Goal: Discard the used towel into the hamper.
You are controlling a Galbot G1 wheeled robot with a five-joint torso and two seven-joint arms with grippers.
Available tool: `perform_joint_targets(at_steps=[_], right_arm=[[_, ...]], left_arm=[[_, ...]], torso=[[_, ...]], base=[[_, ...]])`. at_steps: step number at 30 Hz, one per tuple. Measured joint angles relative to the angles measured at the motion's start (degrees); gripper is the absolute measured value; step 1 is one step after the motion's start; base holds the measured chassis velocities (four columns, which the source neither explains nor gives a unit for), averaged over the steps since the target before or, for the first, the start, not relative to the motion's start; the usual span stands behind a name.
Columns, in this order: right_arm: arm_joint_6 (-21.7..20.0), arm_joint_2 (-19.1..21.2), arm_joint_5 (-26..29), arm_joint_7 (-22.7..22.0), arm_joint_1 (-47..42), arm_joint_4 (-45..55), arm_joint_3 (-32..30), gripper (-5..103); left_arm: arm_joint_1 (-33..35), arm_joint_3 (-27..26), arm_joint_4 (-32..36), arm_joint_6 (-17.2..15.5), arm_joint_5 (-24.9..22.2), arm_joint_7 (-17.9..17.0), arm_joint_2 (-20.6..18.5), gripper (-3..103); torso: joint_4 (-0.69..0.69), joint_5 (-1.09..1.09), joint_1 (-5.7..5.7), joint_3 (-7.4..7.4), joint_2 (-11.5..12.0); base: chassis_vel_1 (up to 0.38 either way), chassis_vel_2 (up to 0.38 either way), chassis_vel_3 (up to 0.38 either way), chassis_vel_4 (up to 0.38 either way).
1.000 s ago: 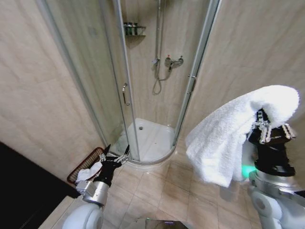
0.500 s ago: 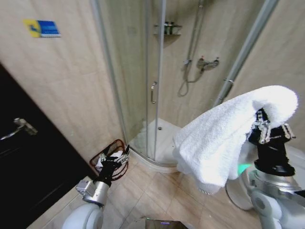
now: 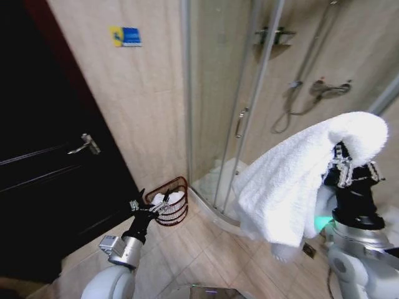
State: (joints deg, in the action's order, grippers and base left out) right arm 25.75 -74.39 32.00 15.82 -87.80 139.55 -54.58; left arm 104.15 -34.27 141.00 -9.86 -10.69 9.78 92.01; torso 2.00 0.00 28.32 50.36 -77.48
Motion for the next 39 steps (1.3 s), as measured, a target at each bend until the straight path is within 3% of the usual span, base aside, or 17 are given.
perform_joint_targets(at_steps=[24, 39], right_arm=[[0.0, 0.1, -0.3, 0.3, 0.1, -0.5, -0.2, 9], [0.1, 0.1, -0.6, 0.5, 0.4, -1.2, -0.2, 9]], left_arm=[[0.0, 0.0, 0.0, 0.0, 0.0, 0.0, 0.0, 100], [0.0, 0.0, 0.0, 0.0, 0.0, 0.0, 0.0, 100]], torso=[[0.02, 0.01, -0.93, -1.10, 2.0], [0.00, 0.00, -0.93, -1.11, 2.0]], base=[[0.128, 0.120, 0.123, 0.121], [0.011, 0.013, 0.011, 0.012]])
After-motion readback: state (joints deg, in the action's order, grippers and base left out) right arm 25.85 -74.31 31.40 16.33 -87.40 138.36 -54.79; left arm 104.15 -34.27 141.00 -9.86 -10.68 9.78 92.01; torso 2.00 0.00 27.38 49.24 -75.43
